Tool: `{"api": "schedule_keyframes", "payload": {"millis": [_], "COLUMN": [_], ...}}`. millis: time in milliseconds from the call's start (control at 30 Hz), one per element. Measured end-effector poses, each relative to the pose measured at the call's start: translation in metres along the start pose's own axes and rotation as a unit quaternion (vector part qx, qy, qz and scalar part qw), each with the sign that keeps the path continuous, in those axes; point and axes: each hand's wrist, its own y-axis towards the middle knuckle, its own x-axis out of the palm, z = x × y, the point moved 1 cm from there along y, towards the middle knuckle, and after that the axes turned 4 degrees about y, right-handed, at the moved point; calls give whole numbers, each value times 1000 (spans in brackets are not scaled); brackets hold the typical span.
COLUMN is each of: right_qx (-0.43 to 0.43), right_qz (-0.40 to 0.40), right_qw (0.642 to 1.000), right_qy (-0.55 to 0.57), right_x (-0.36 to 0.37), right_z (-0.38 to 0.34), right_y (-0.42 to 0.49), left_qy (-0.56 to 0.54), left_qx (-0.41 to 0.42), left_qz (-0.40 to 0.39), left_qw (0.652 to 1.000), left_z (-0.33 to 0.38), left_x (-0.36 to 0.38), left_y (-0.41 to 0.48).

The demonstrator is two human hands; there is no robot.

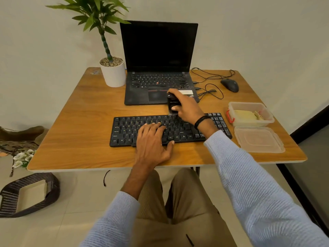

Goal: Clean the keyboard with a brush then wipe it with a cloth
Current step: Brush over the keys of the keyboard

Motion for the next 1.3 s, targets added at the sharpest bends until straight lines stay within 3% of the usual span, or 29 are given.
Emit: {"api": "schedule_keyframes", "payload": {"millis": [67,167,300,433,567,700,833,1000,1133,1233,1300], "right_qx": [12,23,64,29,65,30,80,52,92,87,98], "right_qz": [36,19,84,4,54,-17,100,-6,75,26,39], "right_qw": [999,998,994,996,995,995,990,995,992,995,994], "right_qy": [-13,60,18,79,61,92,58,82,52,34,27], "right_x": [-5,-15,-22,-27,-33,-30,-32,-39,-36,-33,-36], "right_z": [7,15,31,30,32,24,30,26,24,17,15], "right_y": [-3,-18,-36,-51,-56,-61,-58,-60,-60,-62,-60], "left_qy": [0,1,-1,2,3,6,3,3,1,5,5], "left_qx": [0,1,1,3,1,-1,1,2,5,5,6], "left_qz": [-1,-2,-2,-1,-4,-1,-2,0,2,3,4], "left_qw": [1000,1000,1000,1000,1000,1000,1000,1000,1000,1000,1000], "left_z": [0,0,0,-1,0,0,1,0,-1,-1,-1], "left_x": [0,1,1,2,2,1,-1,0,1,1,1], "left_y": [0,0,-1,0,0,0,-1,0,0,0,0]}}
